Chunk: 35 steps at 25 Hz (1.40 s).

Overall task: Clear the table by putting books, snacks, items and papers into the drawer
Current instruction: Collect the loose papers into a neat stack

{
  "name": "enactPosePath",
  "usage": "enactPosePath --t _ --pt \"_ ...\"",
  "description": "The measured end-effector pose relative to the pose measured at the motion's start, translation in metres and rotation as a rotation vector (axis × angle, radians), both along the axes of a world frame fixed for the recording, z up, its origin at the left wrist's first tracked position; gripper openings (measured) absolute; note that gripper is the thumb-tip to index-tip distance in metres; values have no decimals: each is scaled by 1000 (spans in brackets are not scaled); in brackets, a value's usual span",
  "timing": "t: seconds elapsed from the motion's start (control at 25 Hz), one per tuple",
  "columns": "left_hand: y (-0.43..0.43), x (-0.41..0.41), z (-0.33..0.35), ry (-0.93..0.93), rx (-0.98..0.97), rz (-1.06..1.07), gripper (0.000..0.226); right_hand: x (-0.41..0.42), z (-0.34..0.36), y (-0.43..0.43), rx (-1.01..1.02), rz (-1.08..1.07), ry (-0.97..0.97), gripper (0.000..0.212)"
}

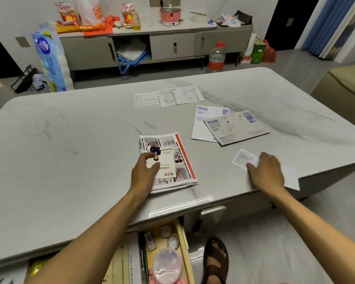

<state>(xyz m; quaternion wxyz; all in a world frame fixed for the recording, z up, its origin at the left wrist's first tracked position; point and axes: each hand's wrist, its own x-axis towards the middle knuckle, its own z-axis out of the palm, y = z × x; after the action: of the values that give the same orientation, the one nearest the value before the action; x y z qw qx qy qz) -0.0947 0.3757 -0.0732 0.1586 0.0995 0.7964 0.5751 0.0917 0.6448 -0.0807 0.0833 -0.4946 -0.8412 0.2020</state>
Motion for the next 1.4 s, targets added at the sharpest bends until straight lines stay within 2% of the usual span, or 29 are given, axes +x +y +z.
enactPosePath --t 0.16,0.24,0.32,0.4,0.44,0.52,0.6,0.68,0.76,0.88,1.08,1.2,1.4 --pt "-6 -2 -2 -28 29 -9 19 -24 20 -39 -144 78 389 61" --pt "-9 -4 -3 -51 35 -30 16 -39 32 -55 -244 62 512 41" --pt "-9 -4 -4 -90 59 -36 18 -56 44 -72 -573 -8 750 14" --pt "-11 -4 -5 -117 89 -48 18 -70 54 -94 -976 -91 1017 14" --pt "-11 -6 -6 -118 84 -61 19 -76 53 -105 -1101 -113 1082 16" --pt "-13 -8 -6 -150 85 -84 24 -86 40 -130 -1181 -106 1051 21" --pt "-13 -5 3 -248 133 -95 40 -94 26 -151 -1107 -77 973 23" --pt "-15 0 10 -284 195 -108 45 -104 21 -161 -1036 -65 949 22" --pt "-19 2 12 -249 252 -49 38 -112 27 -165 -1014 -54 959 19" --pt "-25 1 22 -177 290 -10 35 -118 37 -169 -1107 26 964 16" --pt "-24 5 42 -68 213 -132 43 -115 45 -179 -1113 85 1005 27" --pt "-30 8 47 -149 231 -239 52 -116 46 -186 -1130 150 1062 37" --pt "-36 7 51 -258 227 -311 25 -117 46 -197 -1077 243 912 23"
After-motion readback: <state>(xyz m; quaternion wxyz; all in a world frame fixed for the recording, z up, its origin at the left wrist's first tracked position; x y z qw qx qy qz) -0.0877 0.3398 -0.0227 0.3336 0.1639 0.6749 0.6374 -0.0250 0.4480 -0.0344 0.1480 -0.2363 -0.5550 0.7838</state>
